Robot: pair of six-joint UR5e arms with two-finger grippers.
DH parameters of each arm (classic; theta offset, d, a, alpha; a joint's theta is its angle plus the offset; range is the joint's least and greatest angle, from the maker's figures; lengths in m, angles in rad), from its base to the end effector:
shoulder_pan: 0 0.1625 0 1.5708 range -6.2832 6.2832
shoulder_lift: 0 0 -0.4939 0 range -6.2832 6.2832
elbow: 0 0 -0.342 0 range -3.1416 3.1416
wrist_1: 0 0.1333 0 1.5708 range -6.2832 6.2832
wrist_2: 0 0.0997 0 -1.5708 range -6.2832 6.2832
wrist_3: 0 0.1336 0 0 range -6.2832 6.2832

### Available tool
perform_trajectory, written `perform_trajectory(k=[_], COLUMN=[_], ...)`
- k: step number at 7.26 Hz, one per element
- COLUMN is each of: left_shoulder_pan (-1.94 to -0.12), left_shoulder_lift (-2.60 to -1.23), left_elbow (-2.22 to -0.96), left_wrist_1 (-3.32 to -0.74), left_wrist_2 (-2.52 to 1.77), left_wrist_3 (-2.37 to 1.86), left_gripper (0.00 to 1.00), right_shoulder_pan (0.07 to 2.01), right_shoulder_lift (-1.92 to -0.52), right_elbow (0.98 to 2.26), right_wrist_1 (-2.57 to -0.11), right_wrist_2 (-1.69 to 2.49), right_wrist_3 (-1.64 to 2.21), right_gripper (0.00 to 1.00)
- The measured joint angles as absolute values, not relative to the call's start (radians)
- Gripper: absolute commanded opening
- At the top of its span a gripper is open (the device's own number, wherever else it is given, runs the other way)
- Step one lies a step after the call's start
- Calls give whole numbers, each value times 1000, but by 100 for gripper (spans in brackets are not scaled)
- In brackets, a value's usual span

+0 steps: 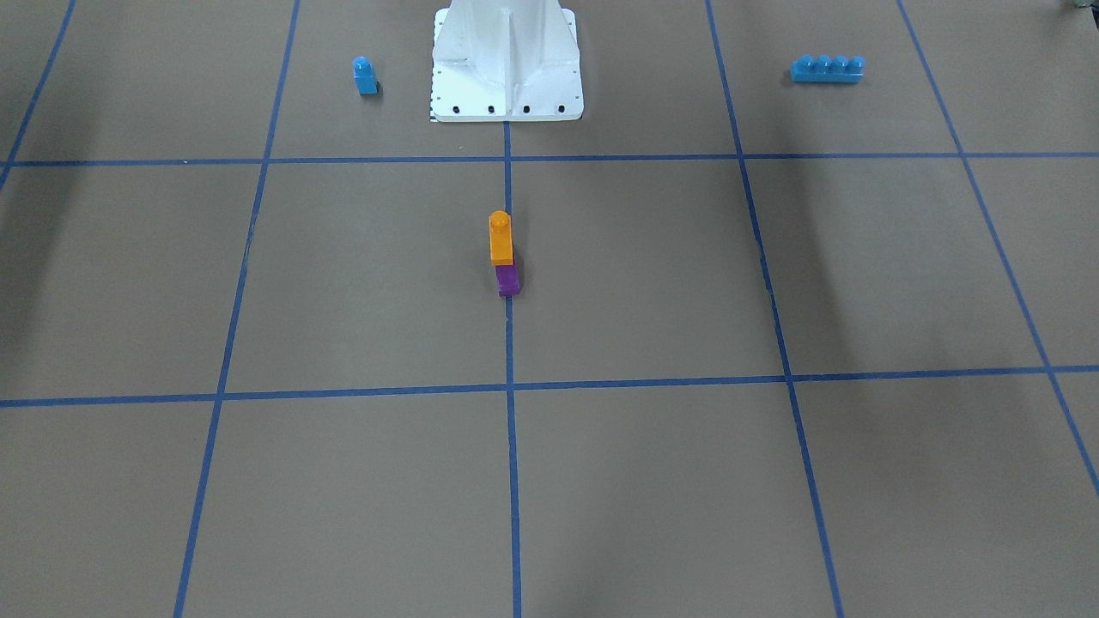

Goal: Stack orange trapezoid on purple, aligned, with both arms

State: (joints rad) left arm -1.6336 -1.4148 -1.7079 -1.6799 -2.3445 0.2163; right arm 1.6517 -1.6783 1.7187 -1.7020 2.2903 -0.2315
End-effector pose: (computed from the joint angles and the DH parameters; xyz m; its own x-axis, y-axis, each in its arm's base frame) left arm -0.0633 -0.3699 0.7431 0.7146 0.2308 -0.6604 -0.0930 0.9670 0.2373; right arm 0.0757 -0.3740 0.7488 0.7434 -0.1106 0.6596 0.0926 0.9938 0.0623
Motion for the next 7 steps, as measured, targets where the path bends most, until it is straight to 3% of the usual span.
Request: perform_trajectory(k=[2,7], left_shoulder_pan=[-1632,-1613], left_shoulder_lift=[-1402,-1391], left_elbow=[-1715,-1741], left_wrist_1=[-1682,-1688], left_wrist_2=[-2345,-2344], left_wrist_3=[210,143], left_gripper=[100,100], right_shoulder_pan=[1660,1661], right_shoulder_lift=[-1600,-1605], right_elbow=[1724,1721], right_wrist_1=[-1826,-1849], right_wrist_2=[2267,2235], right_wrist_3=[-230,-236], right_gripper=[100,100])
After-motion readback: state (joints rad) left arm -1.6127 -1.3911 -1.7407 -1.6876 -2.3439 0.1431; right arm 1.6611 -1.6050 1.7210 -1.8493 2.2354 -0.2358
